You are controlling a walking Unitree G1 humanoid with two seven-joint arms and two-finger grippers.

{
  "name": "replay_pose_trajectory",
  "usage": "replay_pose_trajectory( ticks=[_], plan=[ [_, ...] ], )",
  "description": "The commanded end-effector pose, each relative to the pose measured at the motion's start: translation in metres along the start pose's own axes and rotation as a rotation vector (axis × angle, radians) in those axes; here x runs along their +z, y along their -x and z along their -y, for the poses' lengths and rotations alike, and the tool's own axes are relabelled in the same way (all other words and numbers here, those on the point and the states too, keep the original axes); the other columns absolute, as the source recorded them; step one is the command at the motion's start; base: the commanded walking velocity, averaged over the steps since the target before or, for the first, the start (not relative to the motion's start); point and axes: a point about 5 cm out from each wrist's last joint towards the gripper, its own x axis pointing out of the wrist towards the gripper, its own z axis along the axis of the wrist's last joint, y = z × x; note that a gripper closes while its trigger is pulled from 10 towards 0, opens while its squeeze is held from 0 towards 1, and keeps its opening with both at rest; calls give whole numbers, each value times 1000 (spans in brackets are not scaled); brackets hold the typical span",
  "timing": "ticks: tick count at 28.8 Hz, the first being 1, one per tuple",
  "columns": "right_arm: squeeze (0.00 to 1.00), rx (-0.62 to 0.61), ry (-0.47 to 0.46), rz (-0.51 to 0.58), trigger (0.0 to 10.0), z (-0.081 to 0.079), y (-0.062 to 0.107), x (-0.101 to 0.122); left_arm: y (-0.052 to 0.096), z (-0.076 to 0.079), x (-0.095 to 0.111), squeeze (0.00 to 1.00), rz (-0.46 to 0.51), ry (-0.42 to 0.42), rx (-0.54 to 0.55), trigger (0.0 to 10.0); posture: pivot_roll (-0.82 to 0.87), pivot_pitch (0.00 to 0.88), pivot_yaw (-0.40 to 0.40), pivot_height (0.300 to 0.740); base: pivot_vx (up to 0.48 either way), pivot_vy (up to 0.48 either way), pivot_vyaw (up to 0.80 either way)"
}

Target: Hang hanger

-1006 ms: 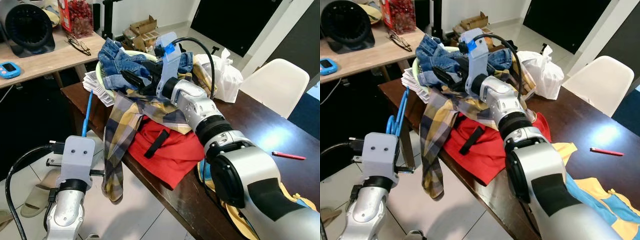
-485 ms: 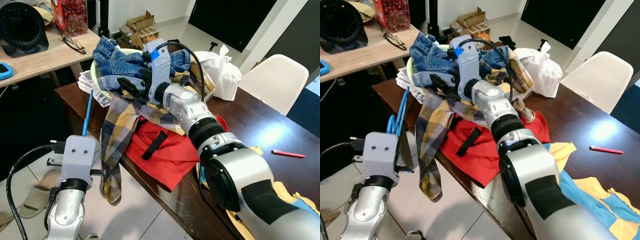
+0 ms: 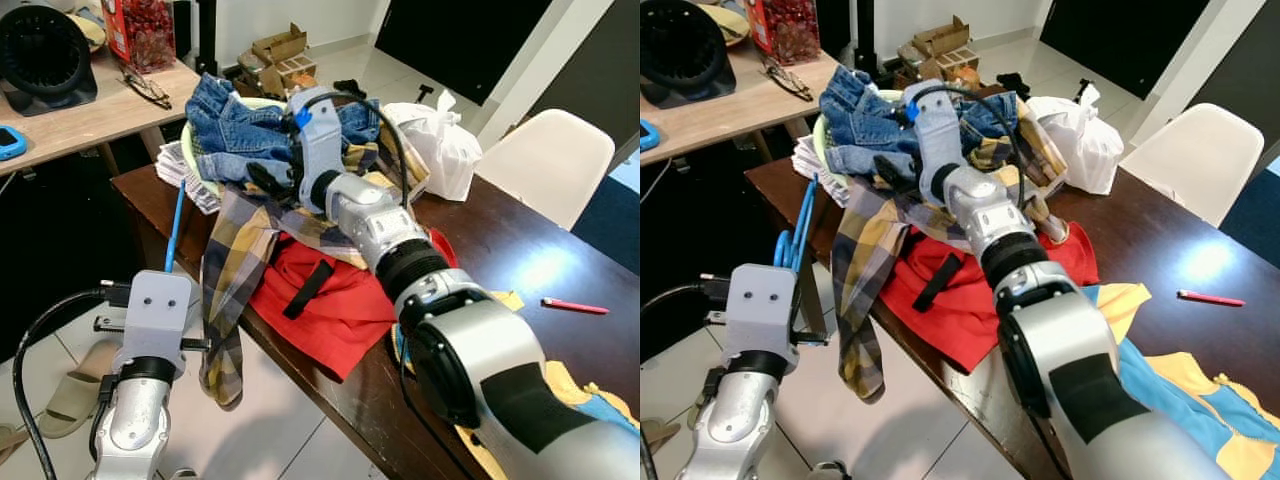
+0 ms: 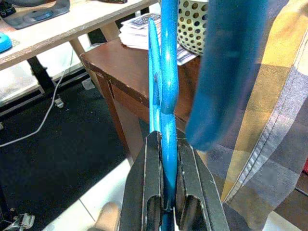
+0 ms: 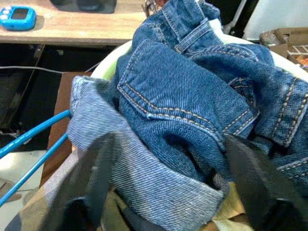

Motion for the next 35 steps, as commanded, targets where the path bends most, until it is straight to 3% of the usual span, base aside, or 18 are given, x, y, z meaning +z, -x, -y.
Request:
replay_pose_trajectory(
  ticks=[1, 13, 15, 16, 18, 19, 20, 22, 24, 26, 27, 28, 30, 35],
  plan=[
    [0, 18, 12, -52, 0, -3, 1, -14, 1, 6, -3, 0, -18, 17, -12, 10000, 264, 138, -233, 740, 0, 0, 0],
    [0, 29, -9, -37, 0, -8, 0, -13, 2, 7, -4, 0, -19, 19, -14, 10000, 262, 131, -234, 740, 0, 0, 0],
    [0, 40, -56, 4, 0, -7, 0, -7, 2, 8, -4, 0, -20, 19, -15, 10000, 262, 131, -235, 740, 0, 0, 0],
    [0, 100, -161, 101, 0, -11, 0, 8, 1, 8, -5, 0, -20, 20, -14, 10000, 263, 131, -235, 740, 0, 0, 0],
    [0, 100, -161, 101, 0, -11, 0, 8, 1, 8, -5, 0, -20, 20, -14, 10000, 263, 131, -235, 740, 0, 0, 0],
    [0, 183, -349, 272, 0, -12, 2, 35, 1, 8, -5, 0, -21, 20, -13, 10000, 265, 128, -235, 740, 0, 0, 0],
    [0, 183, -349, 272, 0, -12, 2, 35, 1, 8, -5, 0, -21, 20, -13, 10000, 265, 128, -235, 740, 0, 0, 0],
    [0, 203, -550, 443, 0, -1, 8, 64, 0, 7, -6, 0, -22, 20, -13, 10000, 266, 125, -234, 740, 0, 0, 0],
    [0, 206, -593, 480, 0, 2, 9, 71, 0, 7, -6, 0, -22, 20, -13, 10000, 266, 125, -234, 740, 0, 0, 0],
    [0, 23, -701, 551, 0, 30, 15, 84, 0, 7, -7, 0, -23, 20, -14, 10000, 265, 121, -235, 740, 0, 0, 0],
    [0, 23, -701, 551, 0, 30, 15, 84, 0, 7, -7, 0, -23, 20, -14, 10000, 265, 121, -235, 740, 0, 0, 0],
    [0, -70, -720, 575, 0, 44, 20, 89, -1, 7, -7, 0, -23, 20, -14, 10000, 266, 119, -235, 740, 0, 0, 0],
    [0, -125, -729, 591, 0, 52, 23, 92, -1, 7, -7, 0, -23, 19, -14, 10000, 266, 119, -235, 740, 0, 0, 0],
    [0, -201, -701, 607, 0, 67, 31, 98, -2, 8, -8, 0, -23, 20, -13, 10000, 269, 114, -240, 740, 0, 0, 0]
  ],
)
